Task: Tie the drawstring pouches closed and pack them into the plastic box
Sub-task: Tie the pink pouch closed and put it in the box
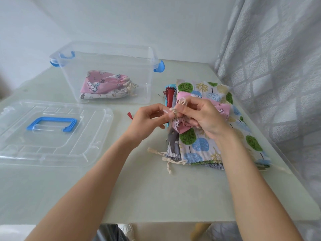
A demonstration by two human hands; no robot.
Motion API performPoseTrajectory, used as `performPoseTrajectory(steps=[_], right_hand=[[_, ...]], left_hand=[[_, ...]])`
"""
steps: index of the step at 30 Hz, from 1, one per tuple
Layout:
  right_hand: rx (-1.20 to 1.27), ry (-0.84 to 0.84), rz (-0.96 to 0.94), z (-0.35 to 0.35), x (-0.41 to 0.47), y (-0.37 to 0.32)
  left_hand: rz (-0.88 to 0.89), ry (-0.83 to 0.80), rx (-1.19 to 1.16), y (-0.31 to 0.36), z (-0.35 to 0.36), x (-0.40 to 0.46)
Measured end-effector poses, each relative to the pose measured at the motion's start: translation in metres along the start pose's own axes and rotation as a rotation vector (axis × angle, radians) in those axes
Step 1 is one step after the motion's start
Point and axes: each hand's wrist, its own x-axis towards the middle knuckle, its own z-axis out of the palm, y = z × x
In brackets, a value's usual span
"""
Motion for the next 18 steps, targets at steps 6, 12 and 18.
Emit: performPoseTrajectory(steps=[6, 12, 18], right_hand=[[0.240, -0.106, 0.020, -0.007, 0.000, 0.011], [0.128, -0.036, -0.040, -0.006, -0.004, 0.006], [-0.246, 0.152, -0.211, 0.001, -0.005, 0.004]], left_hand=[[0.029, -0.031, 0.063, -0.001, 0.004, 0.001], [0.030, -0.036, -0.018, 0.005, 0.008, -0.002], [0.035, 0.007, 0.127, 0.003, 0.010, -0.003]])
